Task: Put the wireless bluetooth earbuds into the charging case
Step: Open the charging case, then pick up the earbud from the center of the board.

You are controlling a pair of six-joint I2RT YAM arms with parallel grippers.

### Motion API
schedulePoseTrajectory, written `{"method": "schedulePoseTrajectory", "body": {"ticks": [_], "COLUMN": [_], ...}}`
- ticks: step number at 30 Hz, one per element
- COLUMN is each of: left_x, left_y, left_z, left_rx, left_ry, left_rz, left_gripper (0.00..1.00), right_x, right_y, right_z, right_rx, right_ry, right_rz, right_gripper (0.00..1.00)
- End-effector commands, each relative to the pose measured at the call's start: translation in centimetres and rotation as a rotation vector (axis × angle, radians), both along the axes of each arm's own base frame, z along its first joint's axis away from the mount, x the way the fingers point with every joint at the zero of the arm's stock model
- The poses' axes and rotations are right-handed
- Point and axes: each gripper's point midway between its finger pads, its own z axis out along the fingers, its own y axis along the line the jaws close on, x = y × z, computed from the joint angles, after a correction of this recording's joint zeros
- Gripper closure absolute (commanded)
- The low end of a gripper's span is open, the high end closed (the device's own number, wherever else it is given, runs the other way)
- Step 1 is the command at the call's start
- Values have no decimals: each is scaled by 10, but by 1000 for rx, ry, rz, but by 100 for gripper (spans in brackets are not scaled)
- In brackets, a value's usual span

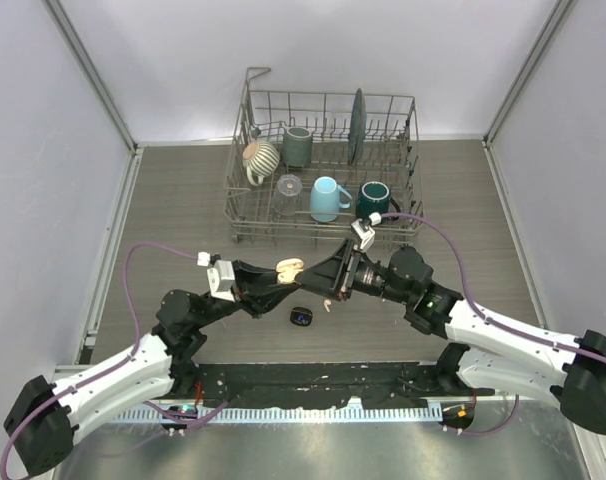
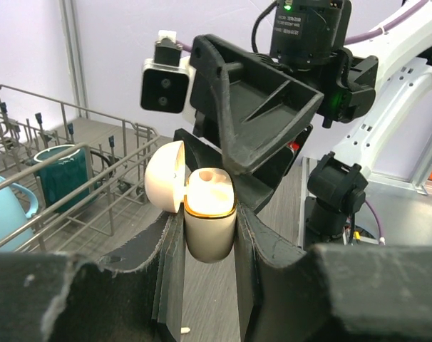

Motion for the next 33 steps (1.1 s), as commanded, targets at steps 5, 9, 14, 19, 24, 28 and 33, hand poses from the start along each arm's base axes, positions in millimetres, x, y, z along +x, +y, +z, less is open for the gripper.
{"method": "schedulePoseTrajectory", "body": {"ticks": [5,9,14,19,24,28,33], "left_x": [1,1,1,-2,-3,-4,-6], "left_y": [16,22,31,36,37,37,37], "left_z": [26,22,23,20,20,19,20], "left_rx": [-93,-102,-131,-138,-138,-144,-146], "left_ry": [-53,-49,-48,-45,-42,-35,-36], "left_rz": [69,97,128,133,133,128,122], "left_gripper": [100,100,100,100,100,100,100], "right_x": [5,19,42,41,42,49,58], "right_y": [-26,-57,-131,-174,-188,-198,-203], "right_z": [19,13,-58,-100,-123,-142,-169], "right_rx": [-81,-207,-553,-790,-944,-1060,-1197], "right_ry": [-145,-165,21,78,87,97,142], "right_rz": [-118,-272,-597,-713,-729,-756,-723], "right_gripper": [17,17,16,16,13,13,17]}}
